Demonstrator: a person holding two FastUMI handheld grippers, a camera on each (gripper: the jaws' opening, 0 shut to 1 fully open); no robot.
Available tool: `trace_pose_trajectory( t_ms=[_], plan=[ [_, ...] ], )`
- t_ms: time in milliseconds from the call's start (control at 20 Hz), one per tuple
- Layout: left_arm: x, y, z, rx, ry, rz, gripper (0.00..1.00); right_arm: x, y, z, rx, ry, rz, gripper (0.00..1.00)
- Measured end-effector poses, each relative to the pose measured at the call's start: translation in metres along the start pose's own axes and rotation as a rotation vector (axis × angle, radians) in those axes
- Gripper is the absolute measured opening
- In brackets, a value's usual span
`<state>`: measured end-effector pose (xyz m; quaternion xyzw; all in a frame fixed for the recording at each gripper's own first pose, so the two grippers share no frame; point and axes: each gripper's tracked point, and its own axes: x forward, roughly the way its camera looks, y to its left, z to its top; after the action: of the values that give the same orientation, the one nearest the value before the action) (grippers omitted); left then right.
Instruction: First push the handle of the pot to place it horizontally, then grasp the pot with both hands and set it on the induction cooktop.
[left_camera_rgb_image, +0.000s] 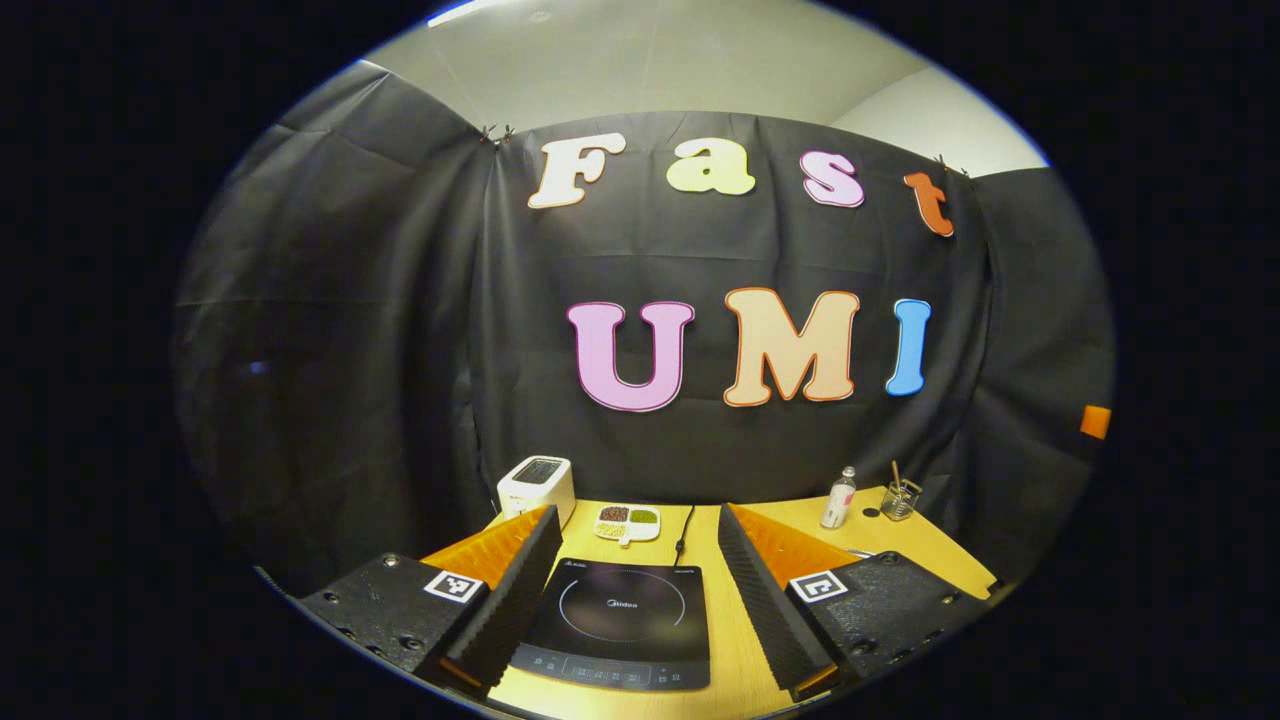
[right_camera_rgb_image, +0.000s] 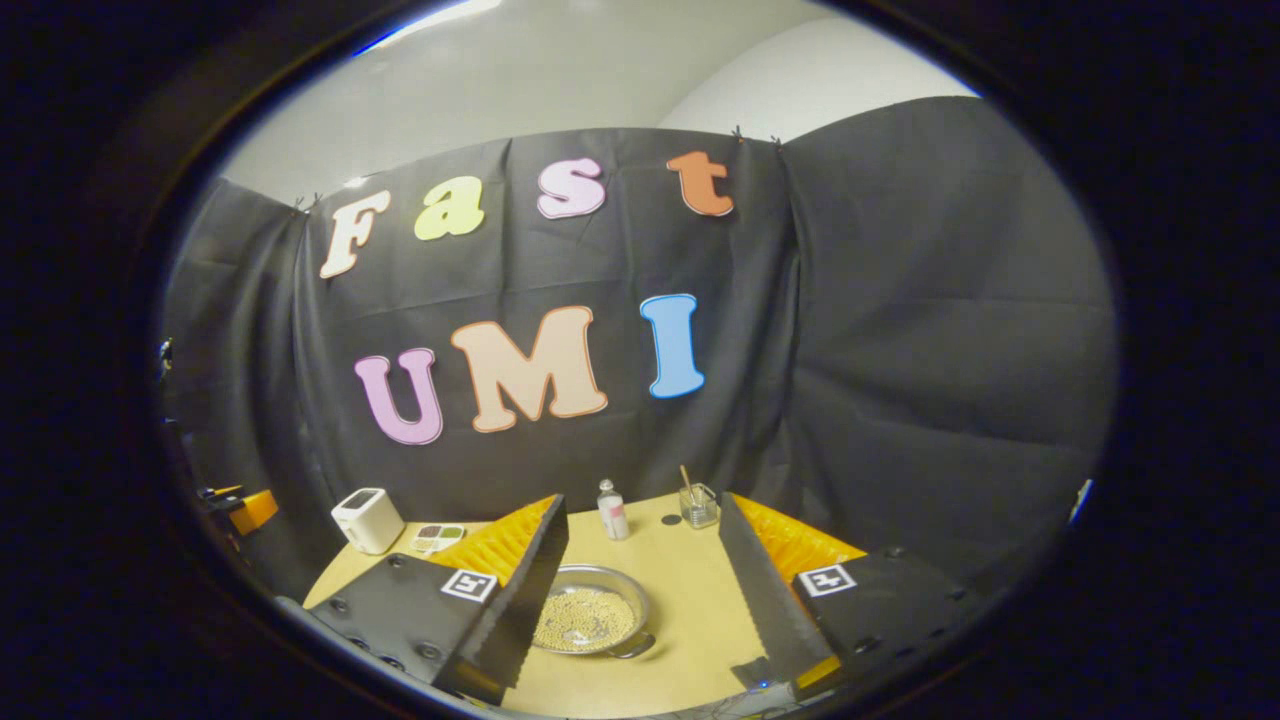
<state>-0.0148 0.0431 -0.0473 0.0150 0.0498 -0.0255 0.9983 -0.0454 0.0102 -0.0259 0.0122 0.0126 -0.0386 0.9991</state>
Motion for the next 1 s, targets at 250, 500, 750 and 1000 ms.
trace_pose_trajectory(
  t_ms=[250, 500, 750, 1000],
  plan=[
    [0.0, 0.005, -0.005, -0.013, 0.009, -0.006, 0.92, -0.006, 0.018, -0.003, -0.028, 0.012, 0.047, 0.51],
    [-0.004, 0.011, -0.005, -0.027, 0.002, 0.003, 0.92, -0.005, 0.026, -0.011, -0.049, 0.019, 0.049, 0.11],
    [-0.007, 0.014, -0.004, -0.001, -0.007, 0.0, 0.92, 0.002, 0.027, -0.035, -0.001, 0.078, 0.043, 0.11],
    [-0.003, 0.011, -0.006, 0.023, -0.015, -0.014, 0.92, 0.013, 0.024, -0.087, 0.053, 0.186, 0.035, 0.11]
  ],
)
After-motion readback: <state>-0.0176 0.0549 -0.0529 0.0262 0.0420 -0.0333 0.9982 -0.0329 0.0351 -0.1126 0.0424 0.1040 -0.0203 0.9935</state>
